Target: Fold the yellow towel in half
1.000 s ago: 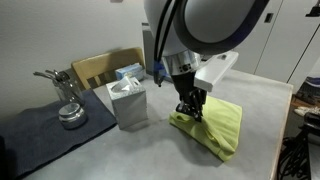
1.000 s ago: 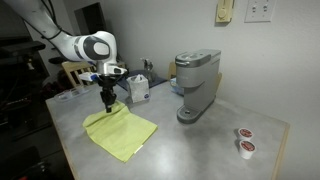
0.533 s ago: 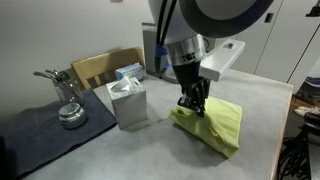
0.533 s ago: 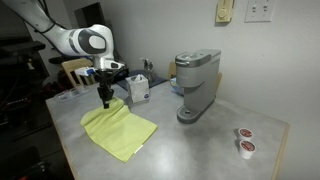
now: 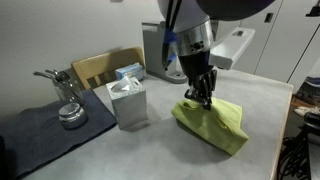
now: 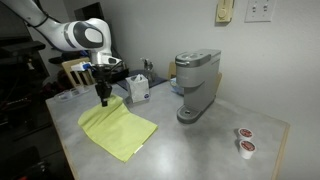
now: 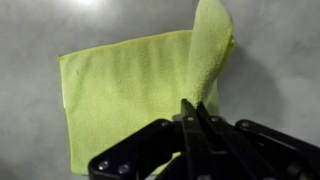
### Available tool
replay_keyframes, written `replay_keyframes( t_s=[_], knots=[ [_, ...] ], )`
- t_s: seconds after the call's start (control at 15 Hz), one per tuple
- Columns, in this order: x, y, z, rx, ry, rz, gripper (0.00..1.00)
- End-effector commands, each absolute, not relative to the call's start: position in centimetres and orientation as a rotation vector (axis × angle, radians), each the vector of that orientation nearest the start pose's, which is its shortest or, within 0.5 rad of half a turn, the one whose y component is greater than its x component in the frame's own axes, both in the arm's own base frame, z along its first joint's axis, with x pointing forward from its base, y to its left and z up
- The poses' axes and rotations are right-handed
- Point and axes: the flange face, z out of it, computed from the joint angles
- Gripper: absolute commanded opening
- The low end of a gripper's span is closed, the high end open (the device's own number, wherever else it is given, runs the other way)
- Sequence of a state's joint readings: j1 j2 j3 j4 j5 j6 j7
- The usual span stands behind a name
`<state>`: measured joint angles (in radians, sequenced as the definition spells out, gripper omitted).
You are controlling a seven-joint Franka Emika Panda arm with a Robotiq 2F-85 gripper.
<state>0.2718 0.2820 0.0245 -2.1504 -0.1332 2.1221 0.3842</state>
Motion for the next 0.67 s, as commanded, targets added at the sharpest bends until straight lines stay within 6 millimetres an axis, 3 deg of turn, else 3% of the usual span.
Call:
replay_keyframes(
  t_s=[0.0,0.6],
  knots=[
    [50.2,13.1,24.9,-3.318,-0.014,0.45,0.01],
    [50.1,11.3,23.7,-3.324,-0.033,0.488,0.01]
  ],
)
